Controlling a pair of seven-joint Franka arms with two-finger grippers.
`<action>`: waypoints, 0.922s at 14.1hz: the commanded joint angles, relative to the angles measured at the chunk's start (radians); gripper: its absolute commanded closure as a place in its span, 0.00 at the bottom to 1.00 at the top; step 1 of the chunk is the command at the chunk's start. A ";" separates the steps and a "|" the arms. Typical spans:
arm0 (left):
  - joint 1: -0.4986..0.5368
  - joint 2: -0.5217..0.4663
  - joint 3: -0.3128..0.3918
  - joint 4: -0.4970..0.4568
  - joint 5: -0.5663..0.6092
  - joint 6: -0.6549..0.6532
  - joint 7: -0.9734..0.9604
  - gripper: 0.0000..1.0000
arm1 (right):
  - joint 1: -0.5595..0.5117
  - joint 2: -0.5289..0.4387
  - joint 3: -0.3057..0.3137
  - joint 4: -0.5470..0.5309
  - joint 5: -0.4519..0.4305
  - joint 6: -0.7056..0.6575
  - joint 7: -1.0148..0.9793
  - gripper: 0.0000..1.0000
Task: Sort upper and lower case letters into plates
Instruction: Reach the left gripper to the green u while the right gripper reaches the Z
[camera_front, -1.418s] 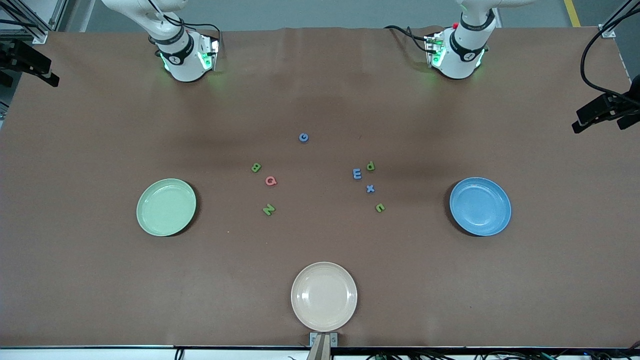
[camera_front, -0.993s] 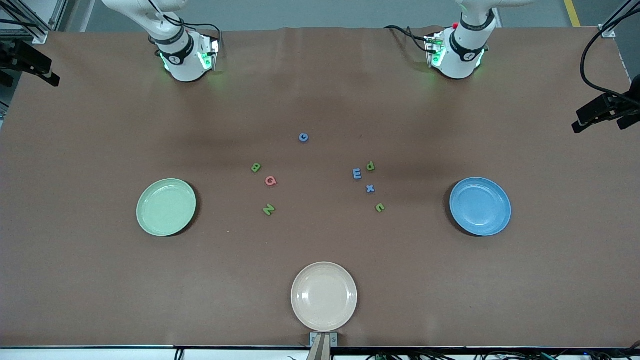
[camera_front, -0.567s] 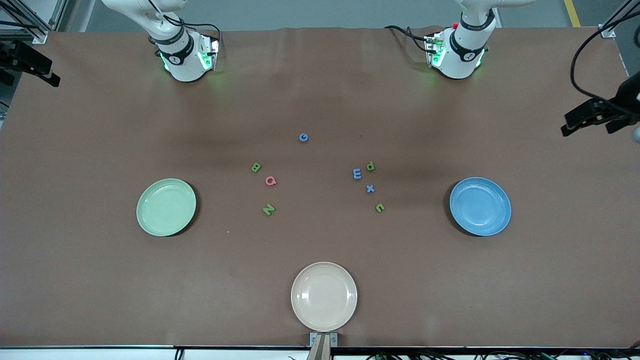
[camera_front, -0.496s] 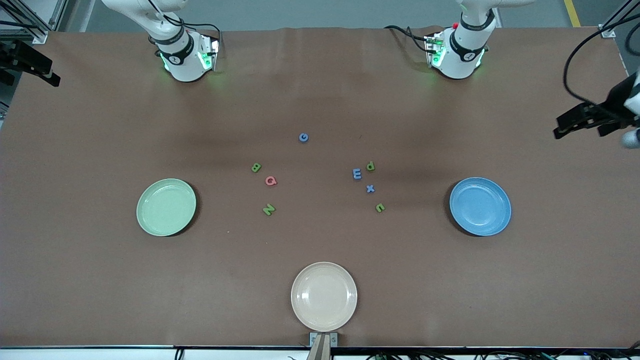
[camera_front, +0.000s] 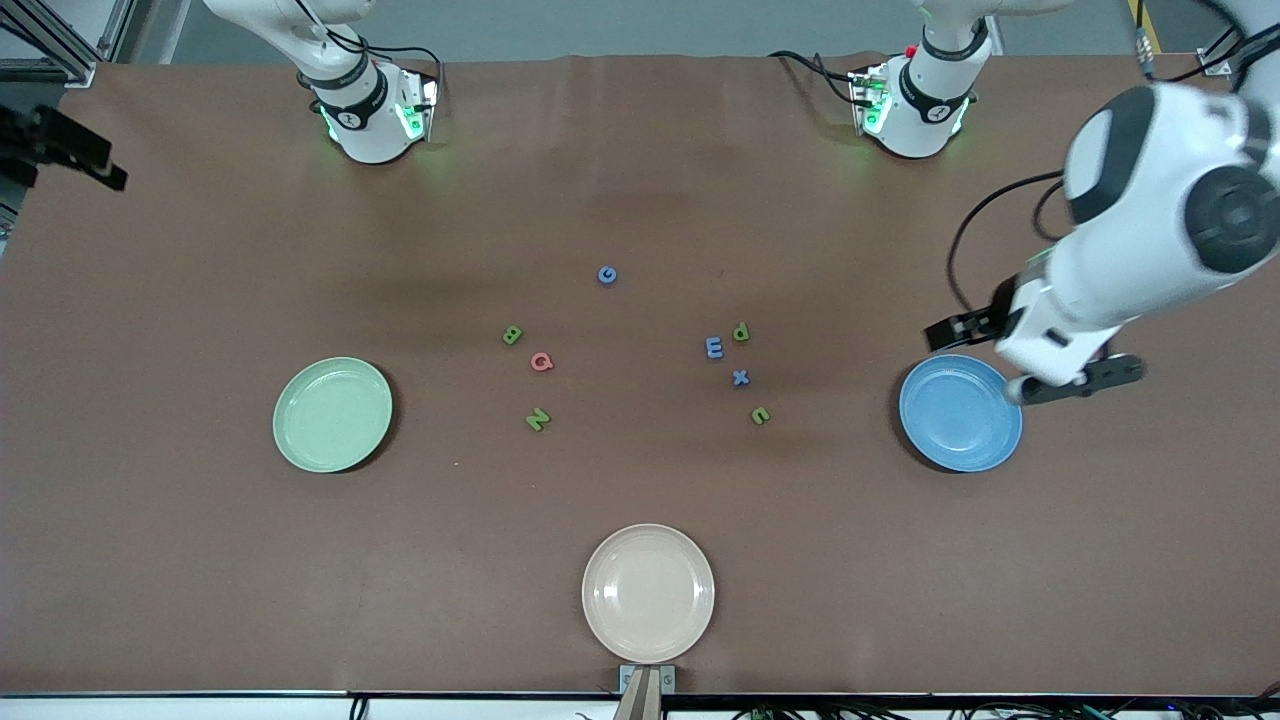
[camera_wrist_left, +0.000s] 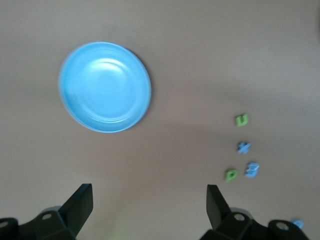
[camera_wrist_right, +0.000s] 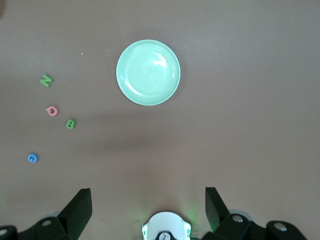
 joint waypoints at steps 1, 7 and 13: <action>-0.081 0.102 -0.003 0.021 0.051 0.084 -0.173 0.00 | 0.004 0.120 0.006 0.017 -0.001 0.077 -0.021 0.00; -0.187 0.330 0.002 0.087 0.059 0.301 -0.524 0.00 | 0.088 0.236 0.009 0.007 0.011 0.194 0.069 0.00; -0.249 0.475 0.008 0.162 0.097 0.408 -0.649 0.00 | 0.200 0.378 0.010 0.010 0.034 0.343 0.282 0.00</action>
